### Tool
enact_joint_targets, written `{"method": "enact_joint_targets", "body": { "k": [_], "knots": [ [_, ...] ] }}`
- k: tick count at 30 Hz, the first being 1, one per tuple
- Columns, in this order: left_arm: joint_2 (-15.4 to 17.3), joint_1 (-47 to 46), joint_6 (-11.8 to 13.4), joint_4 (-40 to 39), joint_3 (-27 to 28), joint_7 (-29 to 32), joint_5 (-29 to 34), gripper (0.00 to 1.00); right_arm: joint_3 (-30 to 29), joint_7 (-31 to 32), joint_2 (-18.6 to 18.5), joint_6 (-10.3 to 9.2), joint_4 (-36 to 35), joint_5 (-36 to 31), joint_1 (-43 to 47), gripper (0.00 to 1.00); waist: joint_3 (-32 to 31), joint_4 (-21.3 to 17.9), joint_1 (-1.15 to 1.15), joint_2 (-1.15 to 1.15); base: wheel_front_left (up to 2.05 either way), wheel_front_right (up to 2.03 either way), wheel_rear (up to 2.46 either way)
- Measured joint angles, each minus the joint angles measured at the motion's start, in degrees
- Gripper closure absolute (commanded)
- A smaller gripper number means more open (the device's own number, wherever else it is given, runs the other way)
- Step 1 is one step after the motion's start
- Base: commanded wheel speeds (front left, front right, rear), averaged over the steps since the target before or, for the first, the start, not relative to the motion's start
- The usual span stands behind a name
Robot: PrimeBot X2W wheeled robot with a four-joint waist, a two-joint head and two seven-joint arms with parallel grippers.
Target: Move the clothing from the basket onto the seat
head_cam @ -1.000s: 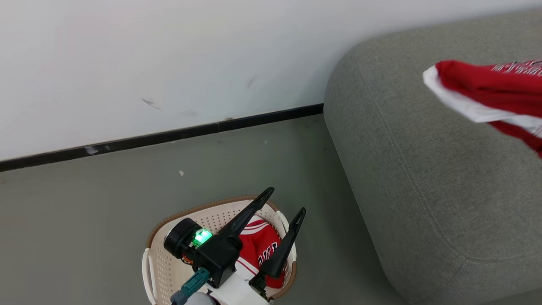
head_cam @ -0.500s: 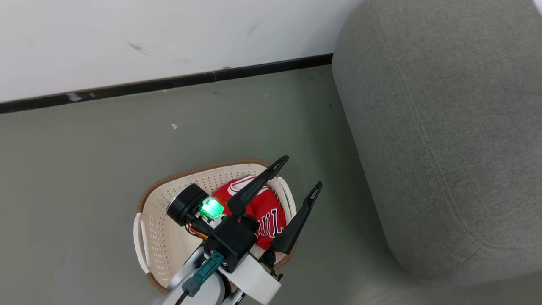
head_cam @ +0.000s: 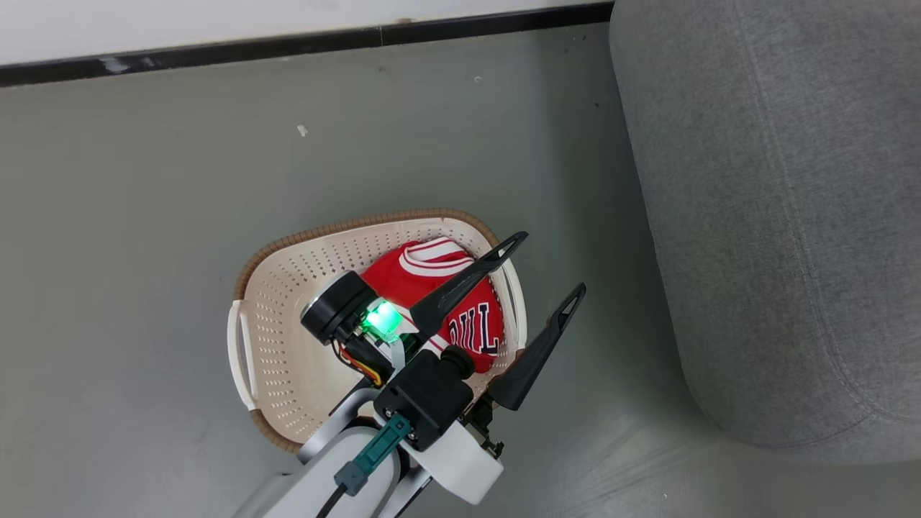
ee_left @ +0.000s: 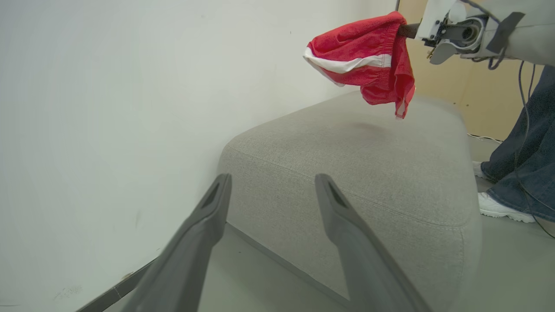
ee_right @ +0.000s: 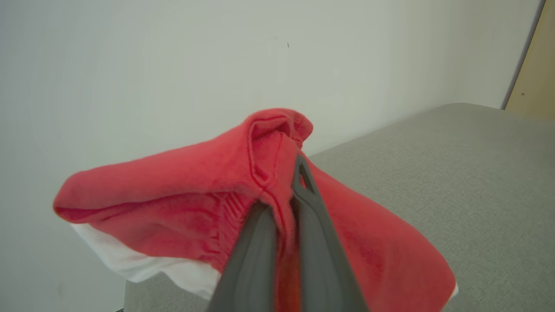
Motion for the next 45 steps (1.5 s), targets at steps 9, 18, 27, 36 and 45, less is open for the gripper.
{"method": "enact_joint_targets", "body": {
  "k": [9,18,27,36,45],
  "knots": [
    [-0.12,-3.59,-0.45,-0.19,-1.0,0.22,0.81,0.0,2.1,-2.02,2.43,0.01,5.87,0.35,-0.61,1.0,4.76,1.44,0.0,0.0,0.0,0.0,0.0],
    [-0.26,-6.71,-0.92,0.78,-0.97,-0.65,0.91,0.0,4.5,-3.52,3.01,0.01,5.35,4.83,-0.41,0.0,8.19,1.96,0.0,0.0,0.0,0.0,0.0],
    [-0.31,-6.77,-0.92,3.79,-0.3,-1.94,0.78,0.0,8.9,-3.87,3.75,0.01,4.16,8.17,5.6,0.0,7.48,1.12,0.0,0.0,0.0,0.0,0.0],
    [-0.29,-6.76,-0.92,6.87,0.55,-2.67,0.22,0.0,13.63,-3.92,4.86,0.01,-0.73,9.18,11.62,0.0,6.02,-0.16,0.0,0.0,0.0,0.0,0.0],
    [0.12,-6.44,-0.83,9.09,3.01,-3.64,-1.25,0.0,16.5,-4.17,4.99,0.01,-8.9,10.81,15.75,0.0,3.49,-1.97,0.0,0.0,0.0,0.0,0.0]
  ]
}}
